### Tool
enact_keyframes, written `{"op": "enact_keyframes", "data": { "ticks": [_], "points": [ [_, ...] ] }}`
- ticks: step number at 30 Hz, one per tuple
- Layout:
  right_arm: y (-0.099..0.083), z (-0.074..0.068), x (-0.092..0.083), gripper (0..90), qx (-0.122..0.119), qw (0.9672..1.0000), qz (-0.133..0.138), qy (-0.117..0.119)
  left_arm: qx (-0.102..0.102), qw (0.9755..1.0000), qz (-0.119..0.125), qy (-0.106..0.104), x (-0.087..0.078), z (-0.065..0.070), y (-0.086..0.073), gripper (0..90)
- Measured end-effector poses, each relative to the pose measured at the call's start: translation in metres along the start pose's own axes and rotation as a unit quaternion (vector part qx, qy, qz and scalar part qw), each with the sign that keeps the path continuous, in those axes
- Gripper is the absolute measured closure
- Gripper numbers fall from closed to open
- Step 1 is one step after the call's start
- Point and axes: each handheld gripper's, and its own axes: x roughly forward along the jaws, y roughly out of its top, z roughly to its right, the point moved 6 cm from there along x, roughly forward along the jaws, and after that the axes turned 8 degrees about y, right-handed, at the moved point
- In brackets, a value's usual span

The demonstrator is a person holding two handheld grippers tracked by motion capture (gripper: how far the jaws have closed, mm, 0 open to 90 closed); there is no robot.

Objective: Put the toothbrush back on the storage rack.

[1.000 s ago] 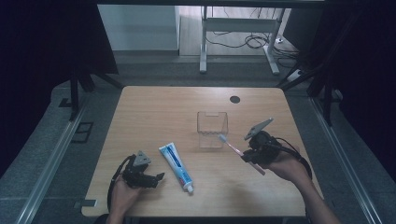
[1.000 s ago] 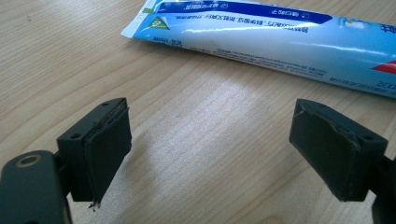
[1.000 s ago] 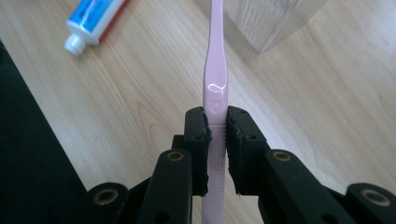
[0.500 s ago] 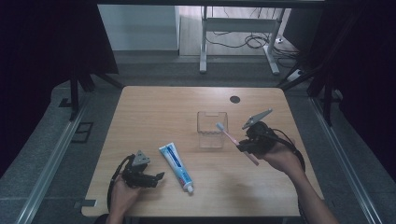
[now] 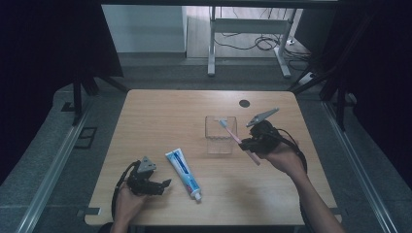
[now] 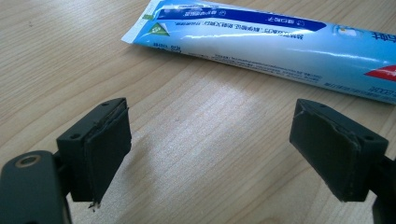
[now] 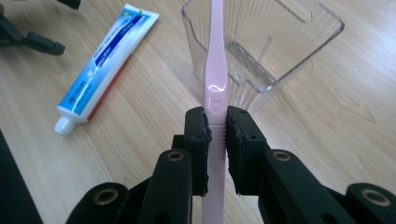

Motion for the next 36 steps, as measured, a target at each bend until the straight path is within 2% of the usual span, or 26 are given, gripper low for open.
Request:
{"op": "enact_keyframes", "data": {
  "ticks": [23,36],
  "points": [
    [0.037,-0.001,0.018,79.4,0.004,0.9980,0.062,-0.006,0.004,1.0000,-0.002,-0.001,-0.001,-0.001,0.000,12.8],
    [0.052,0.010,0.028,79.3,0.012,0.9953,0.094,-0.020,0.004,1.0000,-0.001,-0.002,-0.001,-0.001,0.000,12.8]
  ]
}}
